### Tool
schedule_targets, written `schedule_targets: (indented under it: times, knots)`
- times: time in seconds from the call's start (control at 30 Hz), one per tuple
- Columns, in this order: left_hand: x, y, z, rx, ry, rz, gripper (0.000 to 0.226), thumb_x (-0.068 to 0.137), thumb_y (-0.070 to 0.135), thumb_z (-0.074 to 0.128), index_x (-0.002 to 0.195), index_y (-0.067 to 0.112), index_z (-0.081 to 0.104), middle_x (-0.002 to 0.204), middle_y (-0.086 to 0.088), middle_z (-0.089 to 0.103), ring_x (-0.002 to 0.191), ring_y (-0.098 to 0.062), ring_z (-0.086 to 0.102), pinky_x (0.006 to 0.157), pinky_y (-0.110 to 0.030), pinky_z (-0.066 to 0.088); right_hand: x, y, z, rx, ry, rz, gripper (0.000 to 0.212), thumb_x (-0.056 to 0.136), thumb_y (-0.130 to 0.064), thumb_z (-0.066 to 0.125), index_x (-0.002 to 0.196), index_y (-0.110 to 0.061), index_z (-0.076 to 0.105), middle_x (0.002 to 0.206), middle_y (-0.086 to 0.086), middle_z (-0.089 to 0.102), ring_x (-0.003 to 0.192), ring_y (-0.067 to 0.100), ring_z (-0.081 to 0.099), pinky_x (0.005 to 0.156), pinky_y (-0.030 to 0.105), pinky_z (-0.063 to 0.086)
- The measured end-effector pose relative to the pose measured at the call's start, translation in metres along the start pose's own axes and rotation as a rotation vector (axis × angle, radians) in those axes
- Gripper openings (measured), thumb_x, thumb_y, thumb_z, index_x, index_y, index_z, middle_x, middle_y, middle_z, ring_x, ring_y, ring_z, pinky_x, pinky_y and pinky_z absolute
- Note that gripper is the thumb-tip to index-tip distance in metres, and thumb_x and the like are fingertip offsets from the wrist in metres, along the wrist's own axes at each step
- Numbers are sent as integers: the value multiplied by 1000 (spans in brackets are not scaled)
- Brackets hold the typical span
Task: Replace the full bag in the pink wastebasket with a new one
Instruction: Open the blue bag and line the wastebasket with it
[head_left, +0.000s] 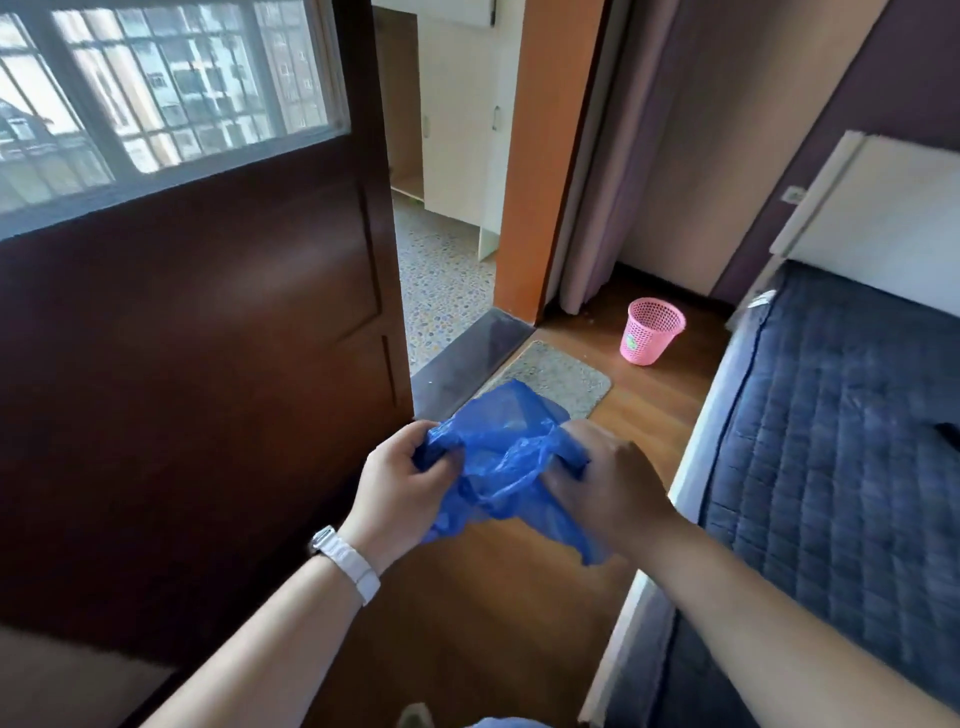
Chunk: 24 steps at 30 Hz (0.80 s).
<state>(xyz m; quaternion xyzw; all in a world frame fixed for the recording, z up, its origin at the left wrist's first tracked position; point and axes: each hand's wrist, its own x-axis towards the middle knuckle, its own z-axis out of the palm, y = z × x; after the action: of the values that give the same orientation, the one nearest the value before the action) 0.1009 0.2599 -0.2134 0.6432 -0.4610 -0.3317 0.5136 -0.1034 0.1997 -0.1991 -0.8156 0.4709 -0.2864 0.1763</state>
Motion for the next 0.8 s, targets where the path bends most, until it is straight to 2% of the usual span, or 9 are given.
schedule_targets:
  times: [0.07, 0.17, 0.23, 0.3, 0.4, 0.5, 0.63, 0.73, 0.8]
  knots:
    - [33, -2, 5, -7, -42, 17, 2, 80, 21, 66, 78, 21, 66, 71, -5, 68, 64, -13, 59, 58, -42, 52, 19, 6, 1, -1, 21, 7, 19, 78, -27, 57, 68, -22, 42, 68, -8, 48, 60, 13, 43, 52, 29, 34]
    - [71, 0, 24, -28, -107, 27, 13, 85, 9, 67, 77, 19, 65, 67, 1, 68, 61, -10, 60, 55, -36, 49, 37, 24, 0, -45, 19, 38, 18, 75, -37, 49, 72, -19, 47, 72, -11, 45, 62, 10, 40, 53, 28, 35]
    - [95, 0, 42, -17, -171, 13, 16, 86, 9, 67, 76, 21, 65, 66, 4, 68, 60, -10, 61, 54, -33, 48, 50, 41, -1, -68, 35, 70, 20, 74, -38, 49, 73, -18, 49, 73, -10, 47, 62, 10, 41, 53, 28, 35]
    - [120, 0, 64, 16, -215, 9, 13, 86, 11, 67, 77, 20, 66, 68, 0, 68, 61, -13, 61, 55, -35, 49, 65, 64, -5, -68, 71, 108, 21, 76, -38, 49, 72, -17, 49, 72, -8, 49, 62, 12, 44, 53, 26, 36]
    - [159, 5, 101, 104, -239, 48, 10, 85, 13, 67, 77, 17, 65, 68, -5, 67, 60, -13, 57, 54, -30, 46, 91, 105, -11, -35, 111, 172, 17, 80, -30, 56, 70, -23, 44, 68, -9, 46, 64, 12, 43, 51, 16, 32]
    - [198, 11, 141, 149, -267, 56, 8, 86, 14, 66, 78, 17, 66, 67, -5, 66, 58, -10, 54, 52, -27, 44, 125, 154, -12, 28, 130, 198, 31, 81, -19, 65, 69, -28, 38, 65, -12, 43, 62, 13, 41, 49, 23, 31]
    - [261, 22, 198, 258, -253, 26, 11, 85, 14, 65, 75, 10, 62, 65, -13, 61, 55, -9, 48, 52, -24, 40, 185, 221, -22, 111, 118, 183, 30, 82, -21, 65, 70, -28, 39, 66, -11, 44, 59, 12, 43, 51, 30, 38]
    - [305, 45, 246, 296, -262, 3, 11, 85, 14, 66, 75, 18, 64, 61, -1, 62, 54, -7, 52, 51, -21, 41, 223, 268, -50, 139, 125, 187, 34, 82, -22, 65, 67, -32, 36, 64, -11, 43, 58, 12, 42, 50, 23, 34]
    - [333, 59, 279, 310, -287, 11, 8, 84, 18, 66, 76, 20, 65, 65, -4, 65, 58, -11, 56, 53, -28, 45, 244, 298, -72, 125, 132, 177, 36, 82, -22, 64, 67, -31, 34, 63, -11, 40, 56, 12, 40, 48, 21, 30]
